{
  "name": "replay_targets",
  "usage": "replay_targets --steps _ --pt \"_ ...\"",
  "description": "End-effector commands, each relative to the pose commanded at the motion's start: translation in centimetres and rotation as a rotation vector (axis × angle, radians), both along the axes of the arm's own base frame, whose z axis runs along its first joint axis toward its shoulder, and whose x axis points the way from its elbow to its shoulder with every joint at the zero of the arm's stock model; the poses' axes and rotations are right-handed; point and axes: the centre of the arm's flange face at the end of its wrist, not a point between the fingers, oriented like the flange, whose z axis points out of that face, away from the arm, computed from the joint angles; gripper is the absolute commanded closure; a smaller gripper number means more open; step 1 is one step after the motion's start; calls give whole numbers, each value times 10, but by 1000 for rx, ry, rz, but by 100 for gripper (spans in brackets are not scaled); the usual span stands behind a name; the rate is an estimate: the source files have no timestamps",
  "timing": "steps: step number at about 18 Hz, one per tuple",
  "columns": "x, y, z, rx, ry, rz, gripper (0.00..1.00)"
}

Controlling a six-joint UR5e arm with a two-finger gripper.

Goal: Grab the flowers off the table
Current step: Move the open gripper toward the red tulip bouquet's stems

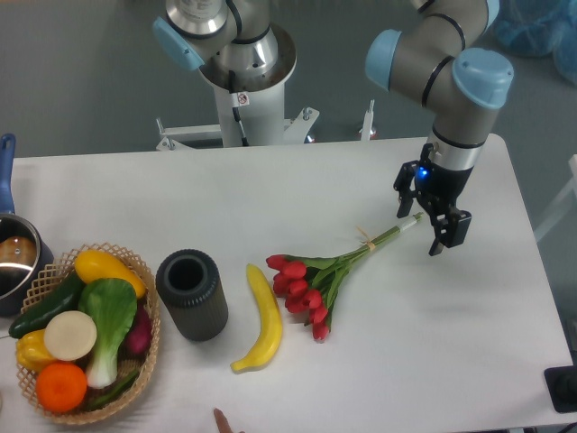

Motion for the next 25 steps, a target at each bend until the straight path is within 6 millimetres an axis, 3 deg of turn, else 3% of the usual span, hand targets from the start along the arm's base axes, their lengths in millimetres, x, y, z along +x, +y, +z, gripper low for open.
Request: replay_targets --steps 10,17,20,25 --pt "5 14 -2 30 -21 2 0" --pt "24 44 -12 96 -111 62 0" --pt "24 35 -22 200 -200 124 0" --pt "26 40 -29 192 -227 159 0"
